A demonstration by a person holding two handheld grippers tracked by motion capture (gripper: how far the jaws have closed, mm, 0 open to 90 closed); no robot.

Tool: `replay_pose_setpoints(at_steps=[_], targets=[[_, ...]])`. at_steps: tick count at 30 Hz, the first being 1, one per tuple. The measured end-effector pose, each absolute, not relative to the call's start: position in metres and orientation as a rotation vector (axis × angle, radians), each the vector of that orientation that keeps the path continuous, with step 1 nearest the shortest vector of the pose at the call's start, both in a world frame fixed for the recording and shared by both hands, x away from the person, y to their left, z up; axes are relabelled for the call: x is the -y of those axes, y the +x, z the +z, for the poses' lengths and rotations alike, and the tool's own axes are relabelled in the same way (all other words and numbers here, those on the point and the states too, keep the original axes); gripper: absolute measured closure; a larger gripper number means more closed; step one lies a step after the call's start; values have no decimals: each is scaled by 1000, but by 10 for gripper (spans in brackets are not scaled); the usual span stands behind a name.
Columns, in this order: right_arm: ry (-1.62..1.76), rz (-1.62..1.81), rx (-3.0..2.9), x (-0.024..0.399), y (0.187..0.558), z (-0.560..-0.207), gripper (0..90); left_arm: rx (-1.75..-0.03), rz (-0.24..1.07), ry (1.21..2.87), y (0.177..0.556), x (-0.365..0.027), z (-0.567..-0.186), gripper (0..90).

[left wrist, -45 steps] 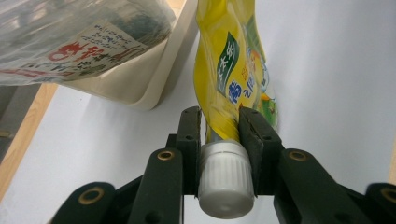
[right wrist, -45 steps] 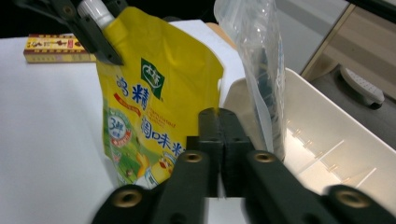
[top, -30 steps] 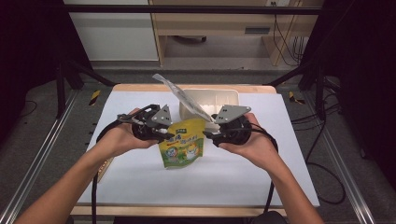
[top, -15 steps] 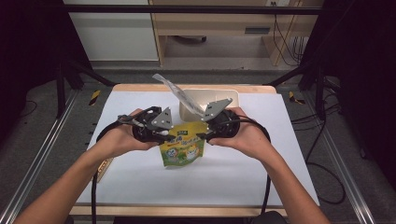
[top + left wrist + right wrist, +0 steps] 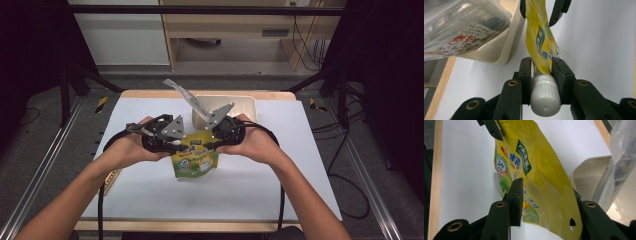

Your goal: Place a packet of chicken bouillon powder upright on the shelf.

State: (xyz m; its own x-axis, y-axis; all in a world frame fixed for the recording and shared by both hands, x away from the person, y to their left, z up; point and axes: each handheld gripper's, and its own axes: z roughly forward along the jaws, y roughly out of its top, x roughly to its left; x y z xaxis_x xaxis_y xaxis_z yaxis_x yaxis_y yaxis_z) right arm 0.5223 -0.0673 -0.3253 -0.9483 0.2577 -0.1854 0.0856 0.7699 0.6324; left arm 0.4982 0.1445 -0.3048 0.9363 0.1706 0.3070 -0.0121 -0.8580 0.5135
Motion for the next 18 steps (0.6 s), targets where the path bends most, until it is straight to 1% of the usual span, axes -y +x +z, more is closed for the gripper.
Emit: replay_pose_setpoints(at_steps=[11, 15, 18], targets=[[262, 944, -2717, 65, 523, -326, 780, -118, 469, 2573, 500, -148, -306, 700], [256, 929, -2730, 62, 522, -327, 855, -120, 465, 2574, 500, -148, -306, 700], [261, 930, -2726, 62, 521, -327, 886, -123, 463, 2575, 500, -149, -307, 699]])
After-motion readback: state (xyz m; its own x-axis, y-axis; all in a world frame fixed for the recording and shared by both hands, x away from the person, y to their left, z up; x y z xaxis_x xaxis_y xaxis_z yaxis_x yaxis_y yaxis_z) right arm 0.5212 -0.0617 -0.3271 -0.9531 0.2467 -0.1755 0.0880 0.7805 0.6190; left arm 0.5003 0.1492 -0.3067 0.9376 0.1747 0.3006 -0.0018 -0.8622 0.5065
